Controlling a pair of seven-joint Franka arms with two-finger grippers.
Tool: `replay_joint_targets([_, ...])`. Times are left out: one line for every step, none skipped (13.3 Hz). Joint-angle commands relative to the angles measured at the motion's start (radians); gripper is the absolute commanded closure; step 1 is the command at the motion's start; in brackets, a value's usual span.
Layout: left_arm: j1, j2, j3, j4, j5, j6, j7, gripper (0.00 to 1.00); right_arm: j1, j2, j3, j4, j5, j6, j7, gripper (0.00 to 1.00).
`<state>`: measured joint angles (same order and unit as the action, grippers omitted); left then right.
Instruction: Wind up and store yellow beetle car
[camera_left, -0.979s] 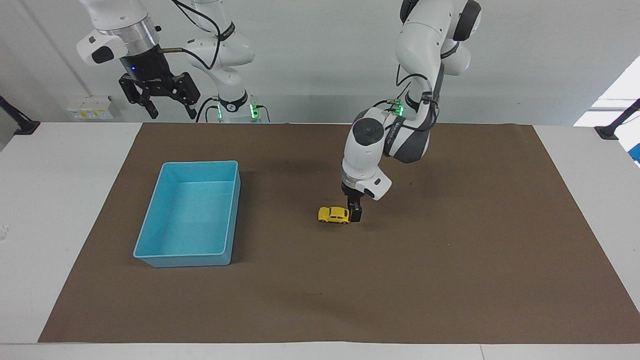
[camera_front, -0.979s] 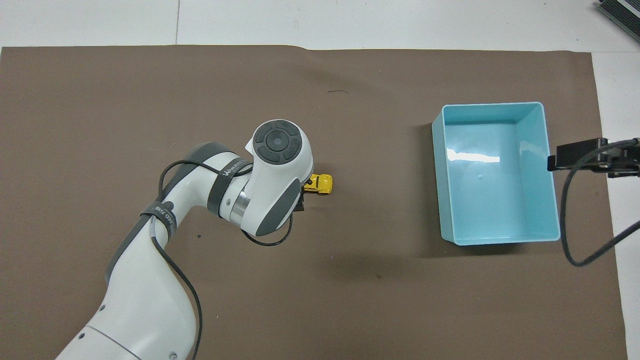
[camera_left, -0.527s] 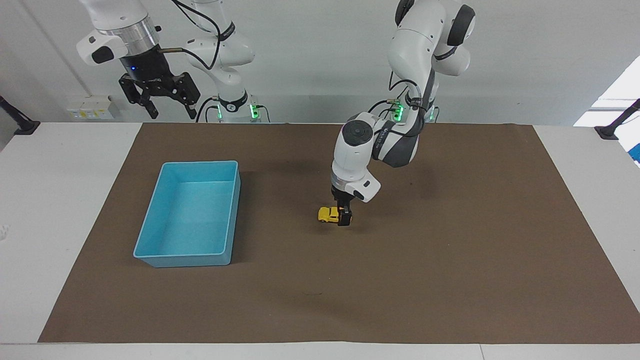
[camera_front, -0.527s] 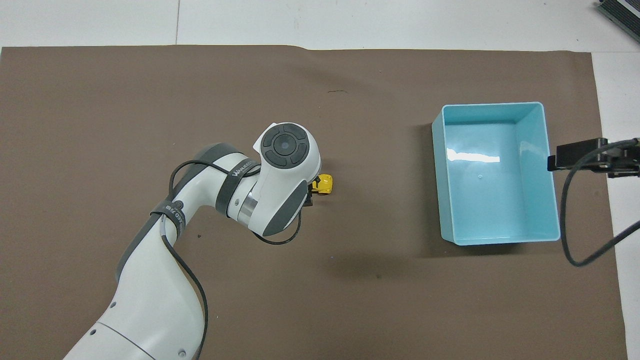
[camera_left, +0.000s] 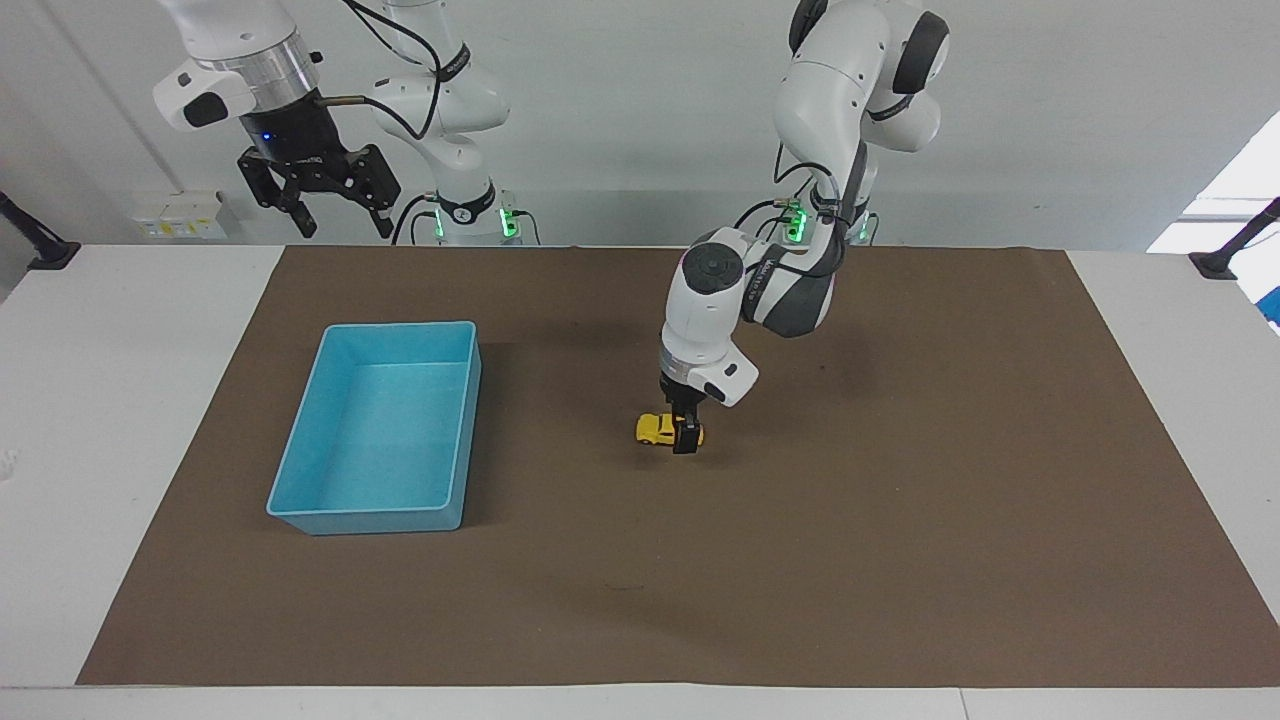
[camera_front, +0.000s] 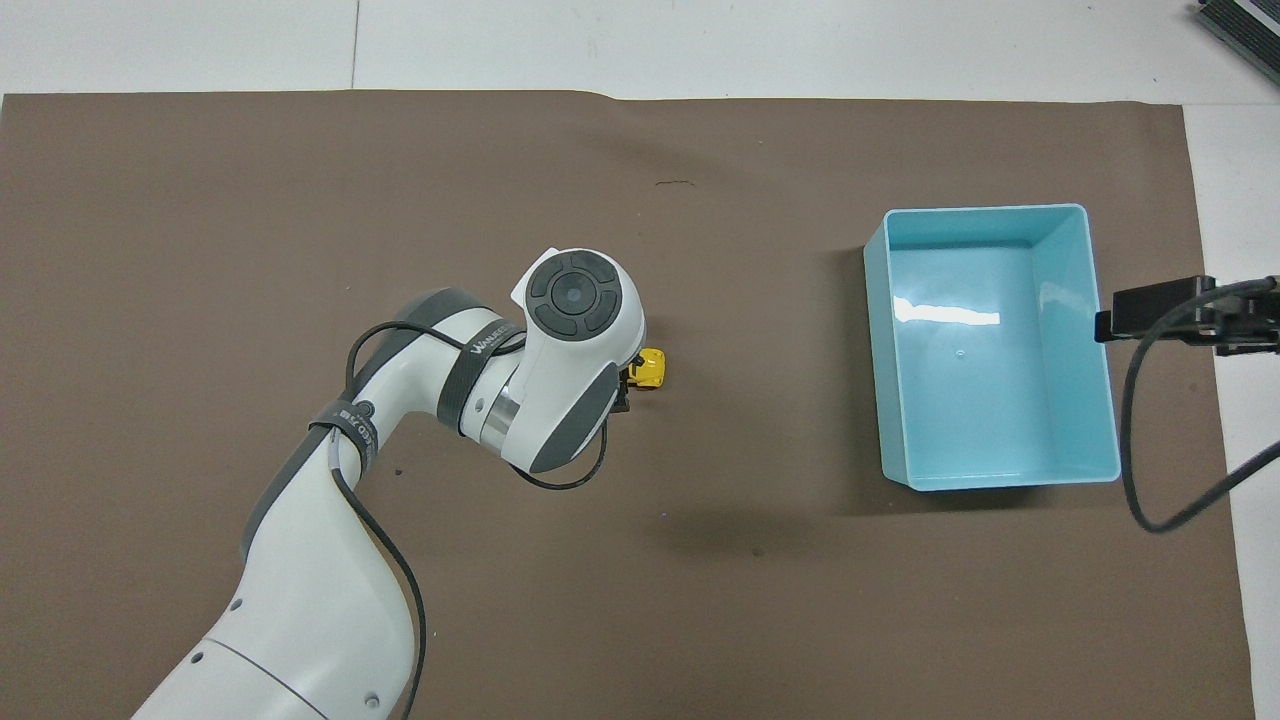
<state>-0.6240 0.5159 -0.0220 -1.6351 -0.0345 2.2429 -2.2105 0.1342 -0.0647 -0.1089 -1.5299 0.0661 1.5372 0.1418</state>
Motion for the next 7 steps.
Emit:
replay_joint_targets([-0.016, 0.010, 0.011, -0.017, 0.011, 0.024, -0.015, 0.00, -0.013, -0.004, 0.002, -0.006, 0.018, -0.009, -0.025, 0.00])
replay_joint_targets([-0.016, 0.012, 0.011, -0.017, 0.011, 0.024, -0.014, 0.00, -0.013, -0.004, 0.003, -0.006, 0.018, -0.009, -0.025, 0.00])
replay_joint_targets([-0.014, 0.010, 0.011, -0.015, 0.011, 0.023, -0.014, 0.00, -0.013, -0.004, 0.003, -0.006, 0.018, -0.009, -0.025, 0.00])
replay_joint_targets([-0.016, 0.010, 0.011, -0.017, 0.011, 0.018, -0.014, 0.00, -0.013, -0.004, 0.002, -0.006, 0.018, -0.009, -0.025, 0.00])
replay_joint_targets([-0.016, 0.010, 0.011, -0.015, 0.011, 0.017, -0.012, 0.14, -0.013, -0.004, 0.003, -0.006, 0.018, -0.009, -0.025, 0.00])
replay_joint_targets([-0.016, 0.010, 0.011, -0.015, 0.011, 0.017, -0.011, 0.27, -0.013, -0.004, 0.003, -0.006, 0.018, -0.009, -0.025, 0.00])
replay_joint_targets([-0.014, 0.010, 0.011, -0.015, 0.011, 0.017, -0.008, 0.42, -0.013, -0.004, 0.003, -0.006, 0.018, -0.009, -0.025, 0.00])
